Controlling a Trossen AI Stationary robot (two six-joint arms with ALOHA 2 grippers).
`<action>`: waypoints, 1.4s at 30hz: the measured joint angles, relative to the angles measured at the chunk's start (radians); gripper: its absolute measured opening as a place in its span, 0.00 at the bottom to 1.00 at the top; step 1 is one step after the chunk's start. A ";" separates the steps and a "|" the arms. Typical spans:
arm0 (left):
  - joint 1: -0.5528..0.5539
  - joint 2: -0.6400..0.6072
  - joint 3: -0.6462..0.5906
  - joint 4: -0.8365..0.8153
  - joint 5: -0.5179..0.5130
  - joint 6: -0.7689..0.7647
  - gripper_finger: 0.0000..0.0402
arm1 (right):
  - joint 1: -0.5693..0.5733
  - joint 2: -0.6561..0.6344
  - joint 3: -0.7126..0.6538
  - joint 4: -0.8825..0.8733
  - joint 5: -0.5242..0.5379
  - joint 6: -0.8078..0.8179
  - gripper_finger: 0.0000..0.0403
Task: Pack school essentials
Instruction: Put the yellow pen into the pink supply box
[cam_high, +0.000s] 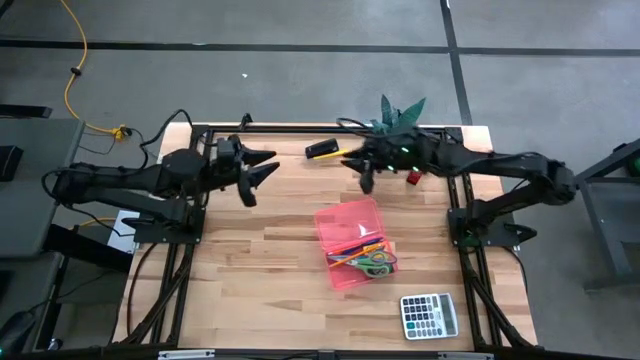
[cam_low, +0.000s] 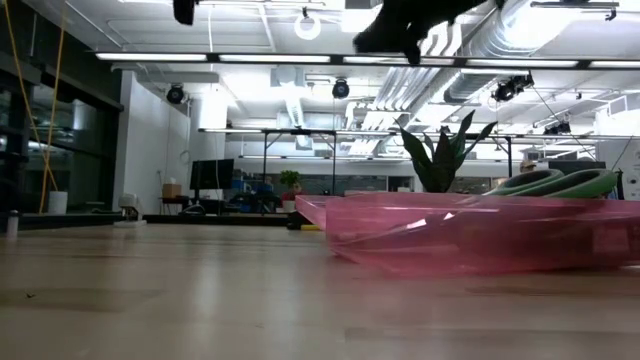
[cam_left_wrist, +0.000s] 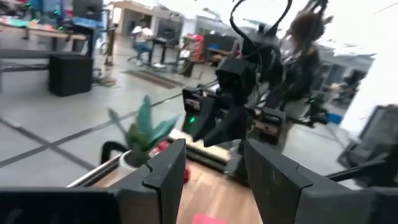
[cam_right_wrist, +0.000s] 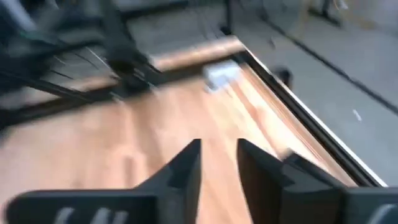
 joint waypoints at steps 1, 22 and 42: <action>0.018 0.009 0.000 -0.003 0.011 0.000 0.38 | -0.021 0.034 0.025 -0.023 -0.001 -0.002 0.23; 0.312 0.034 0.000 -0.048 0.514 0.053 0.38 | -0.358 0.815 0.612 -0.580 -0.059 -0.621 0.49; 0.311 0.034 0.000 -0.048 0.424 0.042 0.38 | -0.416 0.990 0.696 -0.673 -0.100 -0.845 0.49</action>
